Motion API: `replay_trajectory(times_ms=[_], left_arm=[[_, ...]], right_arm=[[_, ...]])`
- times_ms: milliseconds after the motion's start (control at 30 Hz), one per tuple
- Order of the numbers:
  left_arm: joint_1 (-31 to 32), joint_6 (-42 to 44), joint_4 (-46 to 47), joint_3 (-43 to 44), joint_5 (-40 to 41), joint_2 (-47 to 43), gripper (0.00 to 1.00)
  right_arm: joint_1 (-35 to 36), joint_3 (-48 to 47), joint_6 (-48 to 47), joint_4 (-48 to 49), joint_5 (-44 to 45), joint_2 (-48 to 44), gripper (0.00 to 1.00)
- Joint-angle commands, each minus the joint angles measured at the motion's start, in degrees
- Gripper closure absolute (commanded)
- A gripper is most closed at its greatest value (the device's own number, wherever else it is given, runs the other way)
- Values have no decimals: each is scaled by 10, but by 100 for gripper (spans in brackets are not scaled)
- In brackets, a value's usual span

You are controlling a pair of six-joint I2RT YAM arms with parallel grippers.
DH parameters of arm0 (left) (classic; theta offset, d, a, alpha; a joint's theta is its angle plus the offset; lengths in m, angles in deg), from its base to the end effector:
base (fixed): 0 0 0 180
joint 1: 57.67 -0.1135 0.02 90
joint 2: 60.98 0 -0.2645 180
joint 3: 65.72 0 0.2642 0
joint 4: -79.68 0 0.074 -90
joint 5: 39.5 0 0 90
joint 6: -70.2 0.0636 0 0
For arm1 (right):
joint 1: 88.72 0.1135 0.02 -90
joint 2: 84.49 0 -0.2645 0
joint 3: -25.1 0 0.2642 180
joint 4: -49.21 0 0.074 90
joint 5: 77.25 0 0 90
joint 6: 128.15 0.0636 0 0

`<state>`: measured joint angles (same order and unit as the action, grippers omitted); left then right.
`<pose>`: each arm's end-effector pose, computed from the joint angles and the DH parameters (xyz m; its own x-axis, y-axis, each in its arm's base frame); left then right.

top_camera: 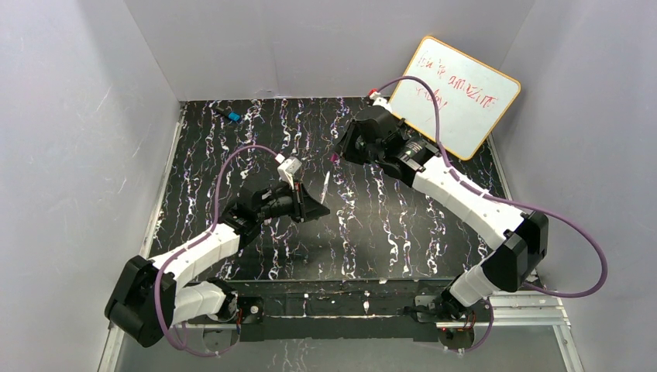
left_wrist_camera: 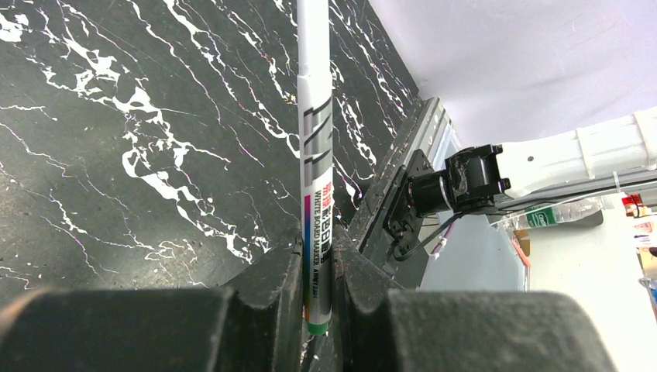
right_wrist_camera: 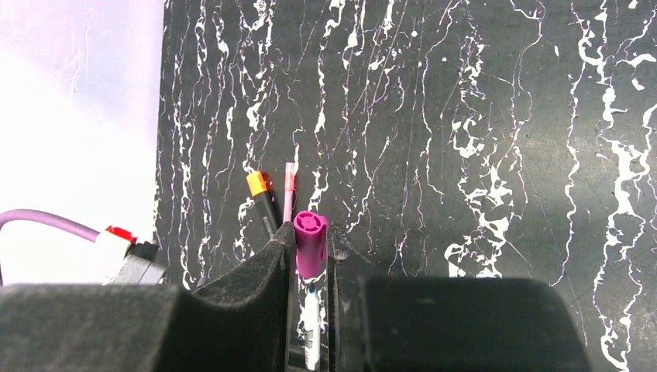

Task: Insert the pens into the pen caps

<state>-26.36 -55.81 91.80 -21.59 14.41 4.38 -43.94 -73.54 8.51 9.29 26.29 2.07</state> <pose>0.2196 -0.1774 0.2384 -0.6485 -0.1617 -0.7439 0.6621 0.3624 -0.6560 0.2821 0.2589 0.3694 -0.6187 0.3822 -0.6864 -0.1281 0.8130 0.5681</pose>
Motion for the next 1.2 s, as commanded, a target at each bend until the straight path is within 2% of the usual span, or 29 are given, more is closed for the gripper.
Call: replay_trajectory(times_ms=[0, 700, 1167], left_arm=[[10, 3, 13, 14, 9, -7, 100], [11, 8, 9, 13, 24, -13, 100], [11, 24, -6, 22, 35, -14, 100]], right_arm=[[5, -33, -8, 21, 2, 10, 92], [19, -32, -33, -28, -22, 9, 92], [43, -40, -31, -59, -70, 20, 92]])
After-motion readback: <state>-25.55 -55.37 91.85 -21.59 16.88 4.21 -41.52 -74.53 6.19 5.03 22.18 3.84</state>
